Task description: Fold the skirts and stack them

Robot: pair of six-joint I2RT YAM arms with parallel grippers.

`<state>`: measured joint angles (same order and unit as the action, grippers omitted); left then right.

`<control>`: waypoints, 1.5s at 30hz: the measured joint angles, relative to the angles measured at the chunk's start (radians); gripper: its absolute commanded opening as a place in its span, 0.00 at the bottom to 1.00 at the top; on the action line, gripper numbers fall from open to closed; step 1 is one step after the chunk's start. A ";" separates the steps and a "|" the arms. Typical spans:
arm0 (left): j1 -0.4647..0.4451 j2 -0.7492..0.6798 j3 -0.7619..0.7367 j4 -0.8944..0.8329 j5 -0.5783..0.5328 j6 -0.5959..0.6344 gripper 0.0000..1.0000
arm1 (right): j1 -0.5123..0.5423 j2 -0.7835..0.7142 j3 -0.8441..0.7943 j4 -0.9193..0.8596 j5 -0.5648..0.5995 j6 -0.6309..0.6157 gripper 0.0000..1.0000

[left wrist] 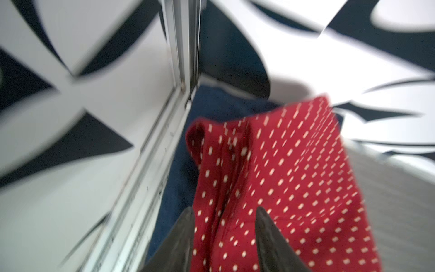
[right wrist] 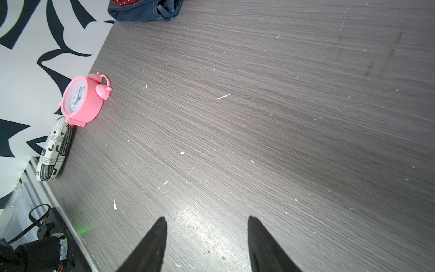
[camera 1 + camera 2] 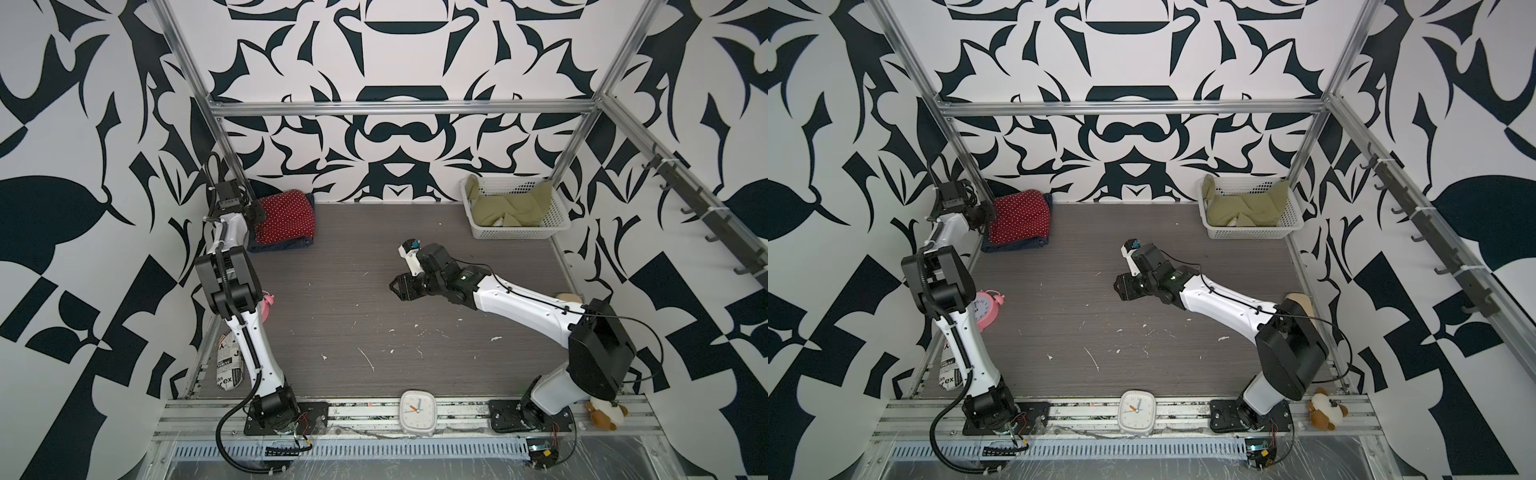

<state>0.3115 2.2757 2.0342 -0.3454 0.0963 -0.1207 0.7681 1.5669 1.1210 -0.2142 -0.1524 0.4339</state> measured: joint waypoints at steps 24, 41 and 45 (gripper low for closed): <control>-0.198 0.420 0.410 0.011 0.100 -0.097 0.47 | 0.000 0.022 0.008 -0.031 0.001 -0.012 0.59; -0.216 -0.213 -0.247 0.241 0.156 -0.108 0.42 | 0.000 0.063 0.042 -0.051 0.000 -0.018 0.59; -0.227 -0.231 -0.360 0.337 0.198 -0.144 0.31 | 0.000 0.063 0.042 -0.051 0.000 -0.018 0.59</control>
<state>0.0845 2.0445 1.6737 -0.0086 0.2947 -0.2646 0.7681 1.6295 1.1629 -0.2653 -0.1524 0.4156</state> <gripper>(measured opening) 0.387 0.586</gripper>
